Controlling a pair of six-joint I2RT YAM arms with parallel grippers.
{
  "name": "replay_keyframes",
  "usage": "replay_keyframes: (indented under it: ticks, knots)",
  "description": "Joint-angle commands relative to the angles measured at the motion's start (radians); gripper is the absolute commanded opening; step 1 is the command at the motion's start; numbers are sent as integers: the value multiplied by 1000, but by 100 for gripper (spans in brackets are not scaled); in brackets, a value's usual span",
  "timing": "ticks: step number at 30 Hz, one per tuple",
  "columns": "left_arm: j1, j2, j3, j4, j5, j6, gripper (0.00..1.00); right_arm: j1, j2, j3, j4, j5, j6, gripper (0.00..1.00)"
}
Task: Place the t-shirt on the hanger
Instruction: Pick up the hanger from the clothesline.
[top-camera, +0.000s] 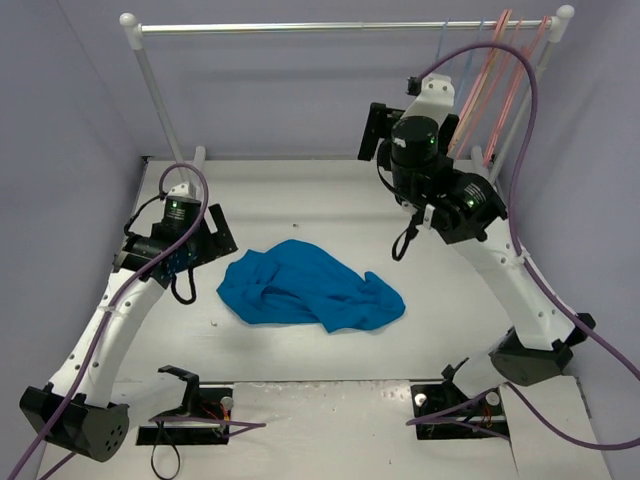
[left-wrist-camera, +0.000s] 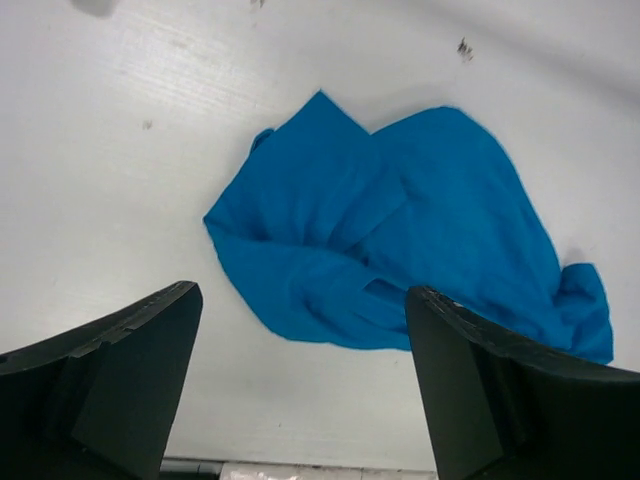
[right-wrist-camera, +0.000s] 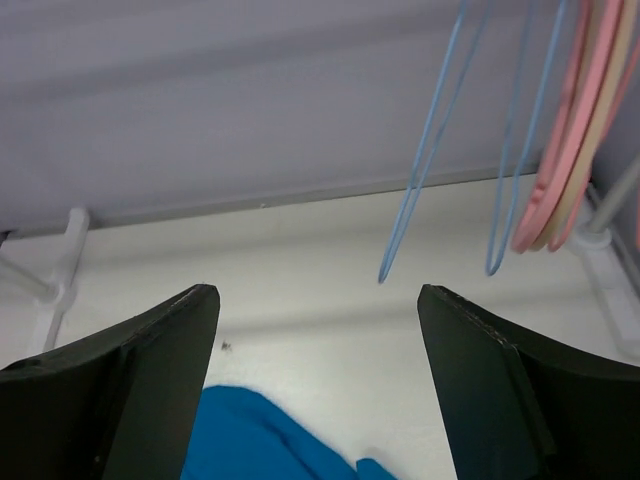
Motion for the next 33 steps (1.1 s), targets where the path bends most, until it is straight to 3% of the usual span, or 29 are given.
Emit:
replay_keyframes:
  ticks: [1, 7, 13, 23, 33]
  knots:
    - [9, -30, 36, -99, 16, 32, 84, -36, 89, 102, 83, 179, -41, 84]
    - [9, -71, 9, -133, 56, 37, 85, -181, 231, 275, 45, 83, 7, 84]
    - [7, -99, -13, -139, 74, 37, 85, -326, 325, 317, 54, -59, 62, 82]
    - [7, -114, -42, -135, 107, 37, 85, -387, 426, 326, 89, -198, 71, 78]
    - [7, -108, -54, -124, 125, 45, 85, -394, 439, 300, 28, -139, 97, 56]
